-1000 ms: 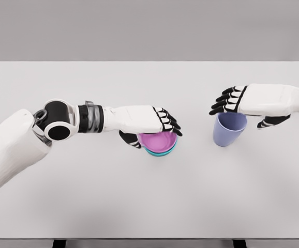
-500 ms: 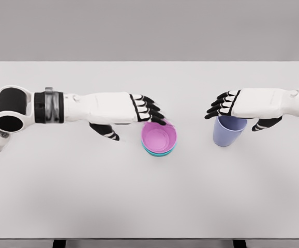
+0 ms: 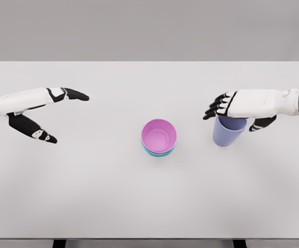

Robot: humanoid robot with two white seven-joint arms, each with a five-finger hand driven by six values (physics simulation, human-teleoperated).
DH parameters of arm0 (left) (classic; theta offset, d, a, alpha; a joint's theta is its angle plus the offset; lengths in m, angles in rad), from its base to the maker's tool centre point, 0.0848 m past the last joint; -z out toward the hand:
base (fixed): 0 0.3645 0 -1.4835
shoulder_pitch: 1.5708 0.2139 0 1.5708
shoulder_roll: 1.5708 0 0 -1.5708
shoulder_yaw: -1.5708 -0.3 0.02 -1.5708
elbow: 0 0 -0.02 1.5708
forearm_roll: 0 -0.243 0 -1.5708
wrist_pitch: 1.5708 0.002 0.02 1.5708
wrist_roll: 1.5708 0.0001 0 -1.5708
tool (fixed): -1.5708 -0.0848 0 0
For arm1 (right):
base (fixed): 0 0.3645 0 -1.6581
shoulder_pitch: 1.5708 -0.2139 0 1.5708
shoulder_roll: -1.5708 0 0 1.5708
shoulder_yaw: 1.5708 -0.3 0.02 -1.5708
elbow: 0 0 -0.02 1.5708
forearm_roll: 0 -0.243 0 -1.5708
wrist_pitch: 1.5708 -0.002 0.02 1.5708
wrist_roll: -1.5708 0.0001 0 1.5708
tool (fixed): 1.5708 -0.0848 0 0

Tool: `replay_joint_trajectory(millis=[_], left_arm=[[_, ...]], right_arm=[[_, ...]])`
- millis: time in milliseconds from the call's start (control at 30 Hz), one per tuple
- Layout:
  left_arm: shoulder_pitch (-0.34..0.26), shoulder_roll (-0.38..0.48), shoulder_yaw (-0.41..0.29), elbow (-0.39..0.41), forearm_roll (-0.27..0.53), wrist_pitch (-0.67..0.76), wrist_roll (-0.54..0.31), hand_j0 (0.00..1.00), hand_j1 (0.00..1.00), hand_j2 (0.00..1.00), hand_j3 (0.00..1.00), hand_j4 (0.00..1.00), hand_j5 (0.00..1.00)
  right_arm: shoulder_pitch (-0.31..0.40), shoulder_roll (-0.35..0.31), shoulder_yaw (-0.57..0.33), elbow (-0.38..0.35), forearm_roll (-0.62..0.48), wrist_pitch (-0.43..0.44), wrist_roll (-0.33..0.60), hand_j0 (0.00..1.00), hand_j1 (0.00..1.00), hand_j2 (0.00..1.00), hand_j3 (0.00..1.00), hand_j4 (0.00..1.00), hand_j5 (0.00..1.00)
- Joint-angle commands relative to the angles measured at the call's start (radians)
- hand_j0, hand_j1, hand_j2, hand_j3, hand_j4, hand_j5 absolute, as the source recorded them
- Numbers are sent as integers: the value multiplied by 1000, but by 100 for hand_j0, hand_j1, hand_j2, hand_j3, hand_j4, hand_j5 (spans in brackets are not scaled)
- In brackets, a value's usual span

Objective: Stacking bowl and cup with both arms

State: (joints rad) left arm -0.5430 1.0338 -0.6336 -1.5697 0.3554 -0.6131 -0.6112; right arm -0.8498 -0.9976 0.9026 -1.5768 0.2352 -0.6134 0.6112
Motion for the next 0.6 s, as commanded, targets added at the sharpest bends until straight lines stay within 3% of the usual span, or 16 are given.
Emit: replay_joint_trajectory(millis=[0, 567], left_arm=[[0, 5, 2, 7, 14, 2, 0, 100, 100, 100, 100, 100, 100], [6, 2, 2, 7, 13, 2, 0, 100, 100, 100, 100, 100, 100]], right_arm=[[0, 2, 12, 8, -4, 3, 0, 100, 100, 100, 100, 100, 100], [-8, 17, 33, 44, 10, 3, 0, 98, 98, 98, 98, 98, 98]])
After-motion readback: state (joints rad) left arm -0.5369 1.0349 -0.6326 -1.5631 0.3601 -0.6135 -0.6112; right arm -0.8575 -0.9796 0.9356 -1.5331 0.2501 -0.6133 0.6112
